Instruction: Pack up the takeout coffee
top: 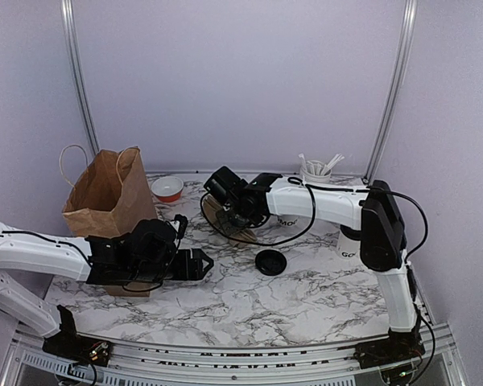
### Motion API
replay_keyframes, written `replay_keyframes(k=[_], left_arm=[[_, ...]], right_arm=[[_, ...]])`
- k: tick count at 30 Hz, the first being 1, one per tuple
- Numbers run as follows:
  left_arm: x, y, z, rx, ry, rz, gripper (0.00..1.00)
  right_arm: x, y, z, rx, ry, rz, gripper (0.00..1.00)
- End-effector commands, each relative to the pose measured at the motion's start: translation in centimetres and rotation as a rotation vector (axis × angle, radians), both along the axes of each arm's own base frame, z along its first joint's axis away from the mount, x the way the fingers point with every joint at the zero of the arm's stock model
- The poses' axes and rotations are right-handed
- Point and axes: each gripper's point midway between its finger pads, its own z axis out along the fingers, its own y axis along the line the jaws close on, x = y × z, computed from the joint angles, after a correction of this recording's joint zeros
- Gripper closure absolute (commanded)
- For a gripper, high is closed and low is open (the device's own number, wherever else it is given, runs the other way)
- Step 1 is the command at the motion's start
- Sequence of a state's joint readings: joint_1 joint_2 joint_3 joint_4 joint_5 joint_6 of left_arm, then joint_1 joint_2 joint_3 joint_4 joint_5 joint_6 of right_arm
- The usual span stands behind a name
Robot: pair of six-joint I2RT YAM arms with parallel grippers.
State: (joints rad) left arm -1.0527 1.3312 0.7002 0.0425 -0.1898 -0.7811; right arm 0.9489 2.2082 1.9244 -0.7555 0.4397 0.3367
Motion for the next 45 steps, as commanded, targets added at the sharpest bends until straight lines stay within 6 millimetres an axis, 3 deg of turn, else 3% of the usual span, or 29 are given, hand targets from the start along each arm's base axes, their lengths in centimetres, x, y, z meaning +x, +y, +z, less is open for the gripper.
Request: replay_keyframes(k=[1,3,18,29,38,45], left_arm=[[2.0,-1.8,1.0,-0.101,-0.008,0.036,0.19],[2.7,-1.7,0.0,-0.098,0.013,0.065,0.20],[8.3,-3.8,0.6,-0.231,0.037,0.185,0.19],[9.7,-4.3,0.2,-0.241,0.039,0.201,0.19],[10.8,-5.1,-0.9,-0.221,0.046,0.206,0.19],[10.2,-3.5,-2.0,-0.193,0.052,0.235,0.26]], right_arm=[[-0.8,0.2,2.0,0.101,0.030,-0.008,1.00],[-1.3,0.3,2.3,0.129,0.040,-0.005,1.00],[-3.2,0.2,3.2,0.179,0.053,-0.019,1.00],[-3.0,-0.2,6.0,0.195,0.012,-0.027,1.00],[-2.8,-1.1,6.7,0.178,-0.002,-0.047,1.00],[-2.6,-1.8,8.0,0.187,-0.020,-0.056,1.00]])
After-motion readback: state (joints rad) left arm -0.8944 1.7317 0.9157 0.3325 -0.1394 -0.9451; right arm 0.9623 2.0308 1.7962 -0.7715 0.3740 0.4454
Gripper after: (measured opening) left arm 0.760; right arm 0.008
